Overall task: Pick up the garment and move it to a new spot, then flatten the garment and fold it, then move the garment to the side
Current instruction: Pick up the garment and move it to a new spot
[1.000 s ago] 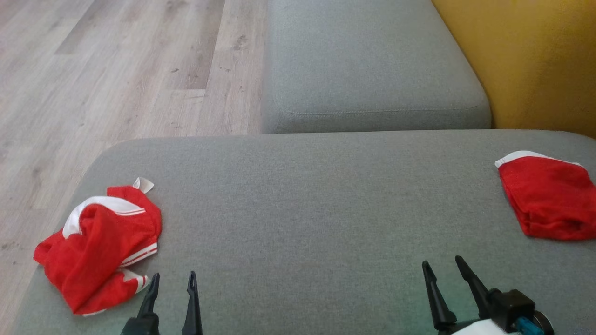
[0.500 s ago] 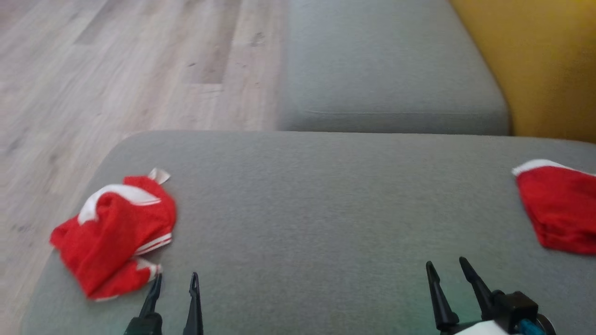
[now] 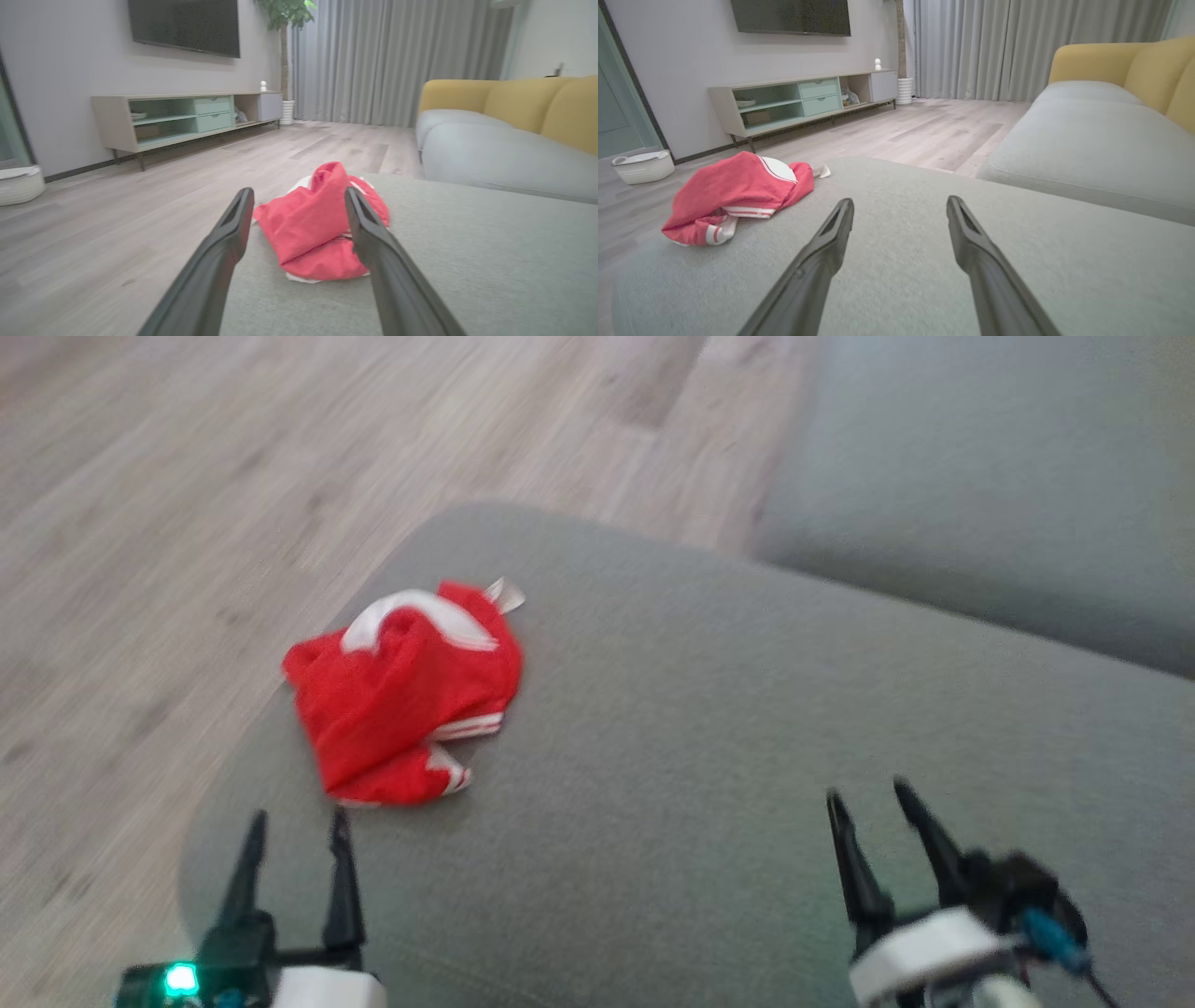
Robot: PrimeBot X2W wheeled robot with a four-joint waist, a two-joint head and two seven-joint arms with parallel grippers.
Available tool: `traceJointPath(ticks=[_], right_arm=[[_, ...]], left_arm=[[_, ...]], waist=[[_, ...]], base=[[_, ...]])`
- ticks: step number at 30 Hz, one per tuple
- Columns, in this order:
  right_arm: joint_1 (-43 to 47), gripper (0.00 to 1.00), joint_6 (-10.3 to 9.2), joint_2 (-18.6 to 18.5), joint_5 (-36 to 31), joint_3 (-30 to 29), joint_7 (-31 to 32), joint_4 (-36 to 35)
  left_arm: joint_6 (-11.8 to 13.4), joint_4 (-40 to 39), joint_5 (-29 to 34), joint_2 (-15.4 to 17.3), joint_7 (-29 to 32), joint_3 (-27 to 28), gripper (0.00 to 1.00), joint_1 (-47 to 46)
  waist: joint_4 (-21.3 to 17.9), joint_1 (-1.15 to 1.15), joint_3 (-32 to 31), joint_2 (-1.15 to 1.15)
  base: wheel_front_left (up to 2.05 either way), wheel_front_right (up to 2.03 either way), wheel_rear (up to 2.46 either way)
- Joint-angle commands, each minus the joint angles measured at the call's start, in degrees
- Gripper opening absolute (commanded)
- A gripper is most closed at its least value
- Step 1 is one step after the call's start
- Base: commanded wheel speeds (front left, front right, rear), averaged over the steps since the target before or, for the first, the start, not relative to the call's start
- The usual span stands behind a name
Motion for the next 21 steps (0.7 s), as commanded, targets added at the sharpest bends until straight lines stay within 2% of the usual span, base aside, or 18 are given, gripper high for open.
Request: traceJointPath(ticks=[1,5,10,15,21], right_arm=[[-3.5,1.0,0.37,-0.8,-0.1,1.4,-0.7,-1.2],[-5.6,1.0,0.37,-2.0,0.1,2.0,-0.7,-0.2],[-5.8,1.0,0.37,-3.8,0.0,1.7,-0.7,0.0],[-5.0,1.0,0.37,-6.9,-1.0,-0.6,-0.7,-1.3],[-4.7,1.0,0.37,-12.0,-2.7,-3.6,-0.7,-3.8]], left_arm=[[0.6,-2.6,-0.1,0.1,-0.3,2.3,1.0,-3.4],[1.2,-5.1,-0.2,0.1,-0.3,3.7,1.0,-3.1],[-0.1,-5.3,0.7,1.6,-0.3,3.7,1.0,-5.6],[-3.0,-2.9,1.4,4.0,-0.3,2.6,1.0,-14.9],[-7.4,8.0,1.1,4.8,1.3,-0.5,1.0,-30.9]], waist=[[3.2,0.0,3.4,0.0],[4.4,0.0,5.0,0.0],[5.6,0.0,6.8,0.0],[6.6,0.0,10.7,0.0],[6.6,0.0,16.5,0.0]], base=[[0.0,0.0,0.0],[0.0,0.0,0.0],[0.0,0.0,0.0],[0.0,0.0,0.0],[0.0,0.0,0.0]])
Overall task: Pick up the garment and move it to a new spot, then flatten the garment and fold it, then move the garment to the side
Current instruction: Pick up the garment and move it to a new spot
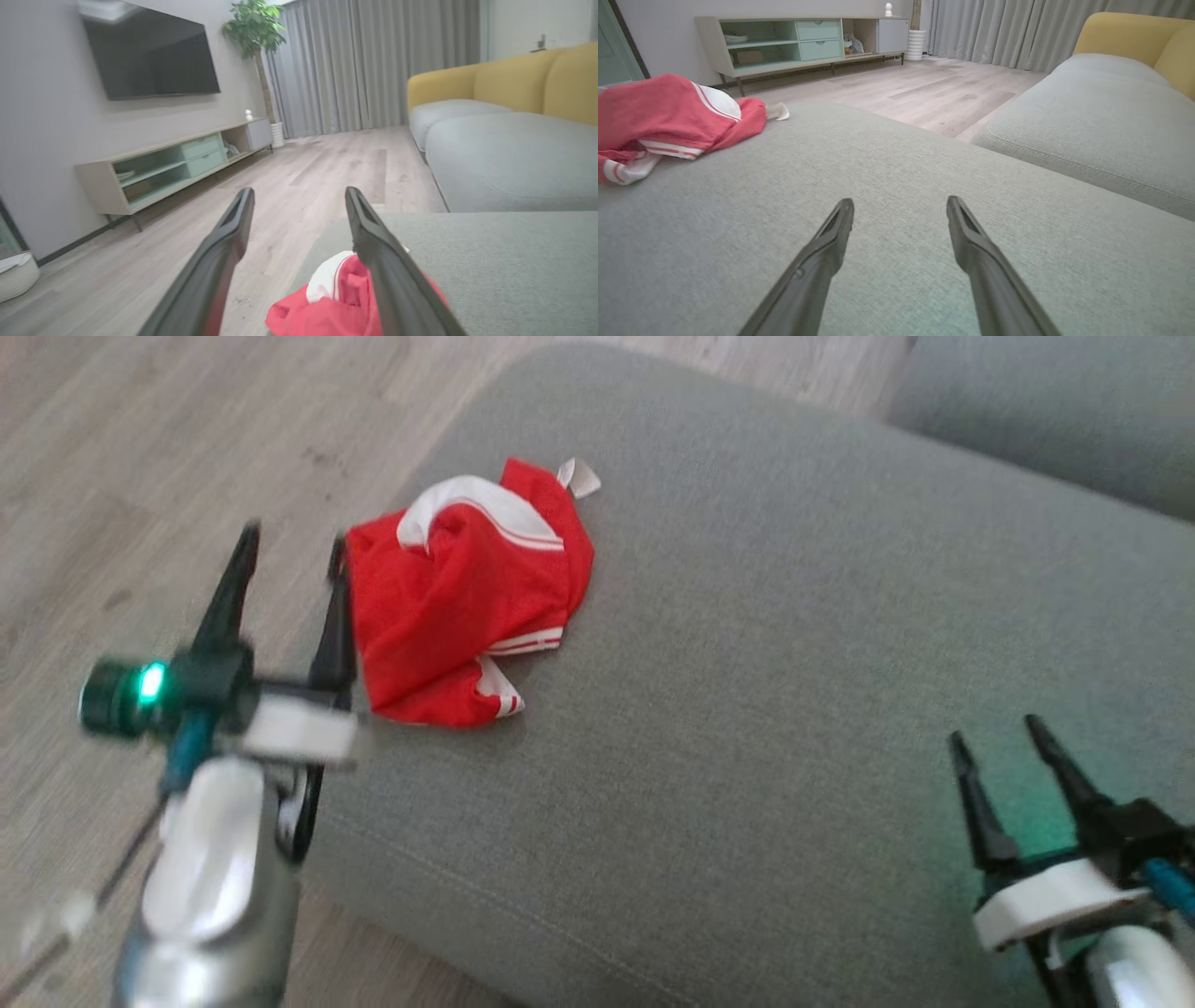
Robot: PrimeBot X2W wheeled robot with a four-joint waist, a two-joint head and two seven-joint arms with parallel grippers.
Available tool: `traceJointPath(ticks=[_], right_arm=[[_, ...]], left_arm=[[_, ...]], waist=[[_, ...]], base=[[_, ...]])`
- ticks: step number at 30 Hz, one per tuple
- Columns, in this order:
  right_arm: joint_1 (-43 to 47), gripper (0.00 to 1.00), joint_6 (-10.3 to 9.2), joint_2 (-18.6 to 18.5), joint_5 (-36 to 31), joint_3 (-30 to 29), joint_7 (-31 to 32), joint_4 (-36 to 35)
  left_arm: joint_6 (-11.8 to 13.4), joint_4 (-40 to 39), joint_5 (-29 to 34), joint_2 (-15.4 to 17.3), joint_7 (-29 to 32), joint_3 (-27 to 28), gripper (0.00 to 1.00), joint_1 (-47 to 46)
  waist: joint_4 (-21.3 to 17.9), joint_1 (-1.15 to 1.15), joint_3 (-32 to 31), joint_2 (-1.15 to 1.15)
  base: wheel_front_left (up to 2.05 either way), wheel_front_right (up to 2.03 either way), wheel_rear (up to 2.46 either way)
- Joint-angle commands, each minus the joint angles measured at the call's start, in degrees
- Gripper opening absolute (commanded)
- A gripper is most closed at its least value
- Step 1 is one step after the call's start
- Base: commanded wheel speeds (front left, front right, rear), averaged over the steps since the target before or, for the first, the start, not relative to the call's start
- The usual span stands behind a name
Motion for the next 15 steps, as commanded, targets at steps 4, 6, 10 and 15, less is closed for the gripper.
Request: traceJointPath(ticks=[4,6,10,15], right_arm=[[-1.6,1.0,0.37,-3.8,-1.1,0.3,-0.6,-3.7],[-2.1,1.0,0.37,-4.9,-1.3,0.0,-0.6,-4.4],[-2.8,1.0,0.37,-6.4,-1.4,-0.2,-0.6,-5.2],[-3.5,1.0,0.37,-7.6,-1.7,-0.3,-0.6,-6.4]], left_arm=[[-2.0,8.3,-1.2,1.3,1.1,0.2,1.0,-9.7],[-2.7,13.8,-2.2,1.2,1.9,-0.4,1.0,-12.4],[-3.6,21.3,-4.7,0.5,3.4,-1.1,1.0,-15.5],[-4.0,30.9,-7.6,0.0,4.8,-3.1,1.0,-19.2]], waist=[[-1.7,-0.01,5.1,0.0],[-2.7,-0.01,6.5,0.0],[-4.2,-0.01,8.4,0.0],[-5.7,-0.01,11.3,0.0]], base=[[0.0,0.0,0.0],[0.0,0.0,0.0],[0.0,0.0,0.0],[0.0,0.0,0.0]])
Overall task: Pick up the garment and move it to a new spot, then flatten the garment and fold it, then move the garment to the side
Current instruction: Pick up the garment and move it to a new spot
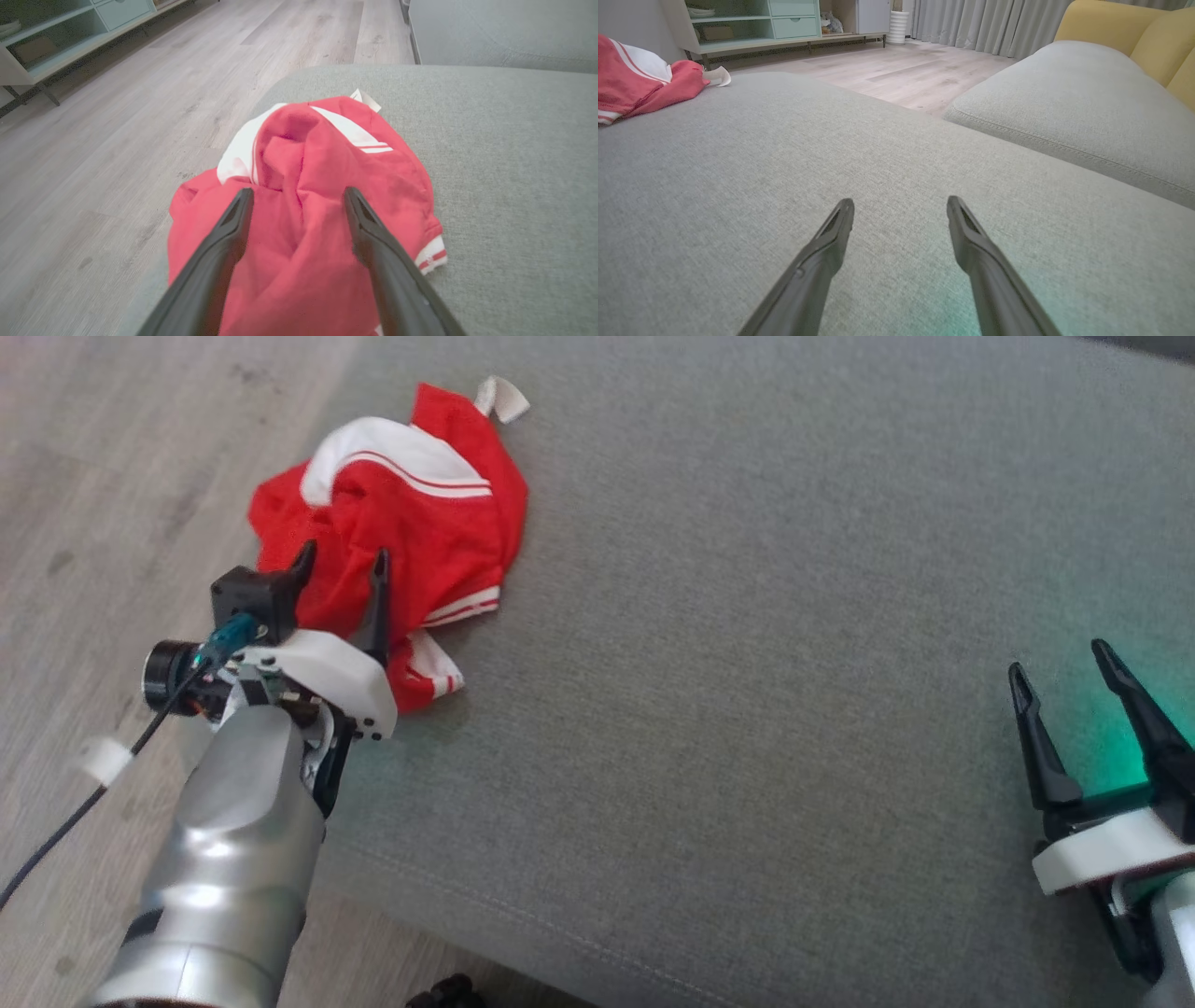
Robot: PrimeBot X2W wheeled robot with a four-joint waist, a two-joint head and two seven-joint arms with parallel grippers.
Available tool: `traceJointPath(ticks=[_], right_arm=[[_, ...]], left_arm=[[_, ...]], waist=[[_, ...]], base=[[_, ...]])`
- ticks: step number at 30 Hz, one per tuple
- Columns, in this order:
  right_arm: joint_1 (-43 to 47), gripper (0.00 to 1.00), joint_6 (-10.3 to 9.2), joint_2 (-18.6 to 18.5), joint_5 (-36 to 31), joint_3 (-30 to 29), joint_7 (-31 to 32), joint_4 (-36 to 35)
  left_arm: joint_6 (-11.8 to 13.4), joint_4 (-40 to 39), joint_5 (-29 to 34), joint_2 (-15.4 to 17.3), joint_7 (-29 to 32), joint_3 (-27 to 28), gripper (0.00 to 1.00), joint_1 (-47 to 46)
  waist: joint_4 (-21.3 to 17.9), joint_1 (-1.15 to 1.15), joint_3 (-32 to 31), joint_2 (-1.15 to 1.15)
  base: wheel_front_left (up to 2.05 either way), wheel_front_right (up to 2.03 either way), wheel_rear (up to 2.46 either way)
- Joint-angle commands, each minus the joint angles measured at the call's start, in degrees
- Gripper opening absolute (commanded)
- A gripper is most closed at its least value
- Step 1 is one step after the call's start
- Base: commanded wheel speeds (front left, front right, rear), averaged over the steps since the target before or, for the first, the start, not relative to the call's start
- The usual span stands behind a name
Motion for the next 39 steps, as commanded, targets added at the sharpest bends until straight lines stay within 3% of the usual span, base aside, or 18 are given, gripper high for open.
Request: traceJointPath(ticks=[1,3,4,6,11,18,29,35,39], right_arm=[[-0.7,1.0,0.37,-1.4,-0.5,0.8,-0.6,-2.1],[-0.8,1.0,0.37,-1.6,-0.6,0.8,-0.6,-2.3],[-0.9,1.0,0.37,-1.7,-0.7,0.8,-0.6,-2.3],[-1.1,1.0,0.37,-1.6,-0.7,0.8,-0.6,-2.4],[-2.1,1.0,0.37,-0.3,-0.8,1.2,-0.6,-1.9],[-2.5,1.0,0.37,5.0,0.3,3.0,-0.6,-1.0],[-0.6,1.0,0.37,11.7,1.2,4.7,-0.6,-2.2],[-1.4,1.0,0.37,12.9,1.1,6.2,-0.6,-4.1],[-2.7,1.0,0.37,13.5,1.1,6.8,-0.6,-5.2]], left_arm=[[-0.3,0.0,-0.4,2.2,-0.4,0.8,1.0,-3.0],[-0.3,2.3,-1.5,2.0,-1.2,-0.1,1.0,-4.1],[-0.3,3.3,-2.1,2.0,-1.7,-0.7,0.85,-4.6],[-0.3,4.8,-3.2,2.1,-2.7,-1.7,0.0,-5.5],[-0.3,5.0,-5.6,3.6,-5.3,-4.2,0.0,-8.2],[-0.3,-1.6,-5.9,7.0,-6.5,-9.2,0.0,-13.1],[-0.3,-20.1,-9.1,11.2,-4.2,-16.1,0.0,-17.6],[-0.3,-29.3,-13.8,11.7,1.6,-17.3,0.0,-15.9],[-0.3,-32.0,-15.3,12.3,4.1,-18.1,0.0,-14.5]], waist=[[-1.2,-0.01,1.9,0.0],[-1.6,-0.01,2.7,0.0],[-1.7,-0.01,2.9,0.0],[-1.9,-0.01,3.2,0.0],[-3.2,-0.01,1.7,0.0],[-8.5,-0.01,-6.4,0.0],[-25.2,-0.01,-16.3,0.0],[-35.2,-0.01,-14.8,0.0],[-39.2,-0.01,-12.1,0.0]], base=[[0.0,0.0,0.0],[0.0,0.0,0.0],[0.0,0.0,0.0],[0.0,0.0,0.0],[0.0,0.0,0.0],[0.0,0.0,0.0],[0.0,0.0,0.0],[0.0,0.0,0.0],[0.0,0.0,0.0]])
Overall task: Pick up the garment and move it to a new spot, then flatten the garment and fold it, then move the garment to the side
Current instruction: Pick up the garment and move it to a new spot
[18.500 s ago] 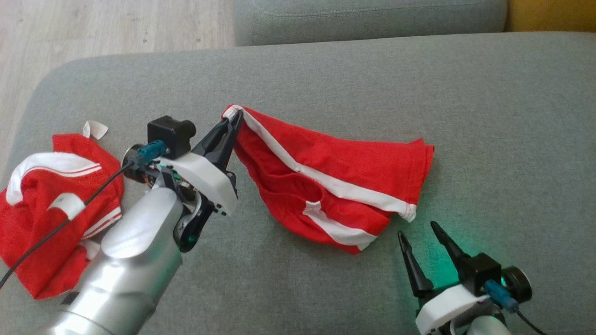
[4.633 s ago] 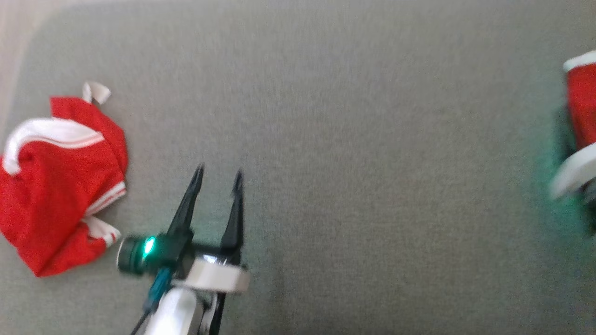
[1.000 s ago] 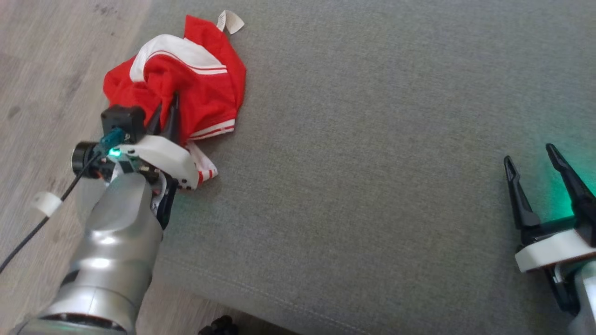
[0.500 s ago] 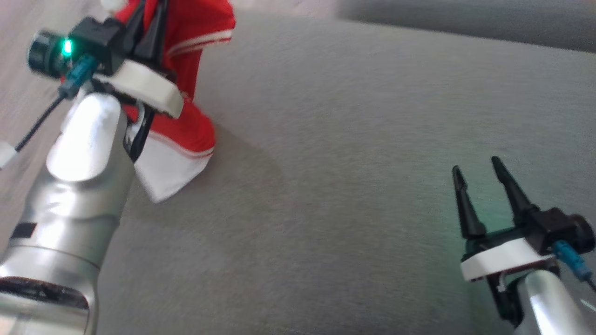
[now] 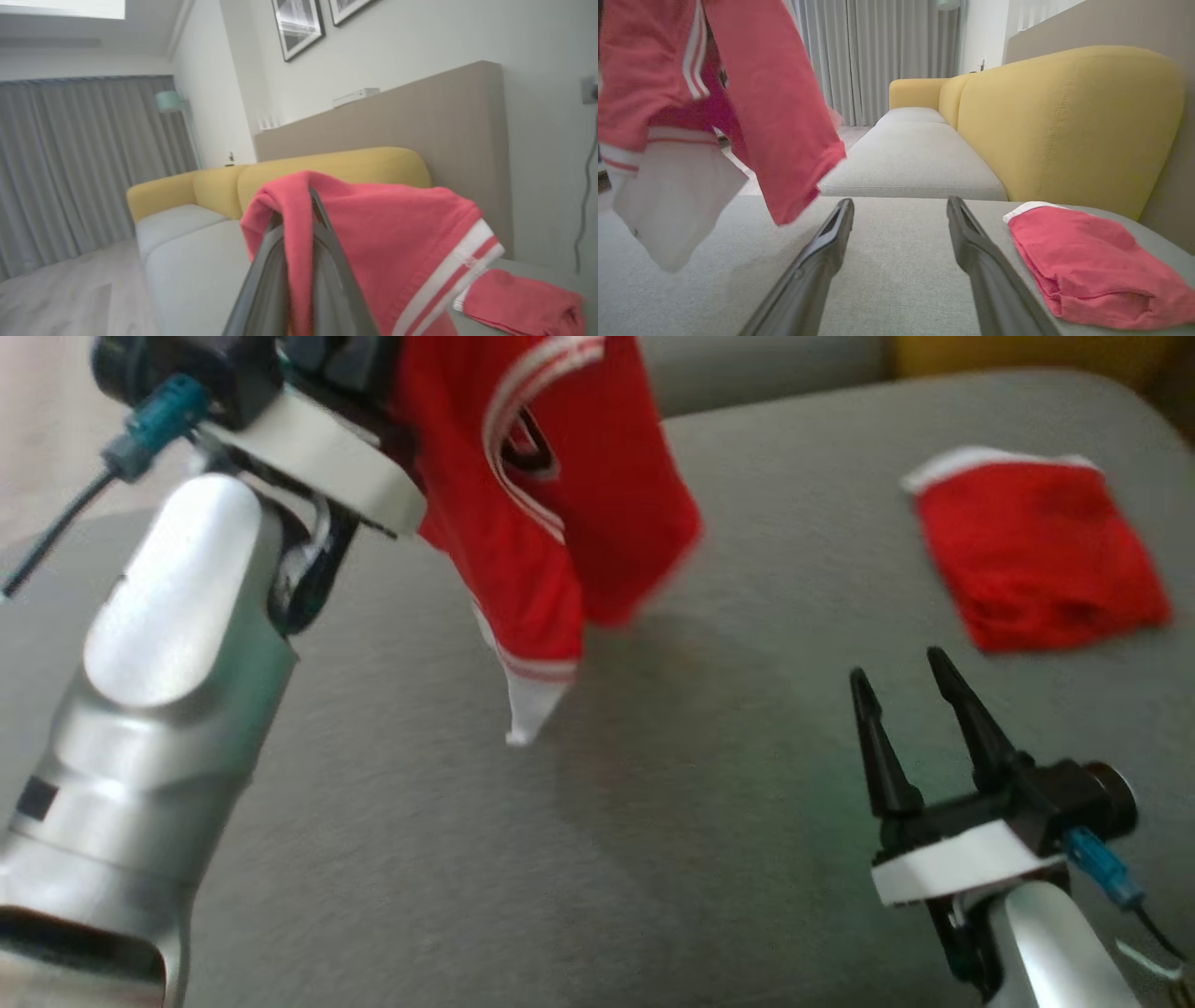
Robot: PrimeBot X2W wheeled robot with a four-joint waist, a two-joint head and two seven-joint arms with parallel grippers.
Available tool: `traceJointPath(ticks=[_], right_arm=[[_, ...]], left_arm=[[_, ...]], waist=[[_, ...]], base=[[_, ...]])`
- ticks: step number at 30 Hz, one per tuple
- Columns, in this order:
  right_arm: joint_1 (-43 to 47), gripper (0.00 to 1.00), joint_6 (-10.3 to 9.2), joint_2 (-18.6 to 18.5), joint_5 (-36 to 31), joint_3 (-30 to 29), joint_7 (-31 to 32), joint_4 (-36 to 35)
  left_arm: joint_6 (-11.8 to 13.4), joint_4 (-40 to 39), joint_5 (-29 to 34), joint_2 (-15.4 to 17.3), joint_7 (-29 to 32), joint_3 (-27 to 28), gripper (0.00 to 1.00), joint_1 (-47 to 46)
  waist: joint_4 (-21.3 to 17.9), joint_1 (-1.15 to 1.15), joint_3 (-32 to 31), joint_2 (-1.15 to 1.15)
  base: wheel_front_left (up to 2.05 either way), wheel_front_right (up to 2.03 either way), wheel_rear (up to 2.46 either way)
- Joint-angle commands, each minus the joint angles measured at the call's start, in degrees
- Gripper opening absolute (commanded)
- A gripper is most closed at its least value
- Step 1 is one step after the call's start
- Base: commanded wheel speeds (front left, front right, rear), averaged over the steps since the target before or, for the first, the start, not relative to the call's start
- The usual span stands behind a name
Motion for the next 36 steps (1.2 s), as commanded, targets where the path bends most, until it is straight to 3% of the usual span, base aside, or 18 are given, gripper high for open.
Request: traceJointPath(ticks=[1,5,7,8,12,16,23,31,36], right_arm=[[-3.4,1.0,0.37,0.5,0.4,1.5,-0.6,-2.5],[-5.5,1.0,0.37,1.6,0.2,2.6,-0.6,-3.7],[-6.3,1.0,0.37,2.0,0.1,2.9,-0.6,-4.1],[-6.7,1.0,0.37,2.2,0.0,3.2,-0.6,-4.1],[-7.7,1.0,0.37,2.8,-0.5,3.8,-0.6,-3.9],[-6.4,1.0,0.37,3.0,-0.9,2.9,-0.6,-2.9],[-1.4,1.0,0.37,2.5,-0.9,-0.2,-0.6,-1.0],[6.4,1.0,0.37,2.1,0.2,-1.5,-0.6,1.3],[9.8,1.0,0.37,2.1,0.6,-1.5,-0.6,1.9]], left_arm=[[0.1,-1.9,-0.6,2.6,0.9,1.1,0.0,-0.8],[0.1,-0.9,-1.5,2.5,2.2,-0.8,0.0,1.3],[0.1,1.4,-1.6,2.1,1.4,-2.3,0.74,2.2],[0.1,2.9,-1.4,1.8,0.8,-3.2,1.0,2.6],[0.9,10.8,0.3,-0.1,-4.7,-5.1,1.0,4.6],[5.4,15.2,1.8,-4.3,-10.2,-4.5,1.0,9.8],[12.5,-1.0,7.2,-8.1,-10.4,4.4,1.0,27.1],[14.2,-12.6,12.2,-10.9,-10.4,11.2,1.0,48.6],[15.3,-17.5,15.3,-11.5,-10.4,15.3,1.0,57.7]], waist=[[-7.6,0.01,2.9,0.0],[-10.9,0.01,8.0,0.0],[-11.6,0.01,10.4,0.0],[-11.8,0.01,11.4,0.0],[-11.0,0.01,13.6,0.0],[-7.0,0.01,11.2,0.0],[0.8,0.01,3.5,0.0],[8.6,0.01,-6.5,0.0],[10.6,0.01,-10.3,0.0]], base=[[0.0,0.0,0.0],[0.0,0.0,0.0],[0.0,0.0,0.0],[0.0,0.0,0.0],[0.0,0.0,0.0],[0.0,0.0,0.0],[0.0,0.0,0.0],[0.0,0.0,0.0],[0.0,0.0,0.0]])
